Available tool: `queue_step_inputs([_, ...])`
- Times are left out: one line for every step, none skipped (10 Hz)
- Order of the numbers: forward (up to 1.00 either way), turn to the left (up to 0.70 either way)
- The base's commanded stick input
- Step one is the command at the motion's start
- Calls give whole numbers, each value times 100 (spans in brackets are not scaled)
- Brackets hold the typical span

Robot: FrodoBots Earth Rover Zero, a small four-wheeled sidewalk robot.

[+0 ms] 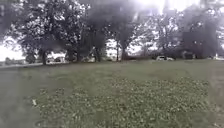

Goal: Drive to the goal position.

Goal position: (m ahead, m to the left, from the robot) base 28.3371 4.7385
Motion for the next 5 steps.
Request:
queue_step_inputs([70,0])
queue_step_inputs([70,0])
queue_step_inputs([70,0])
queue_step_inputs([70,0])
queue_step_inputs([70,0])
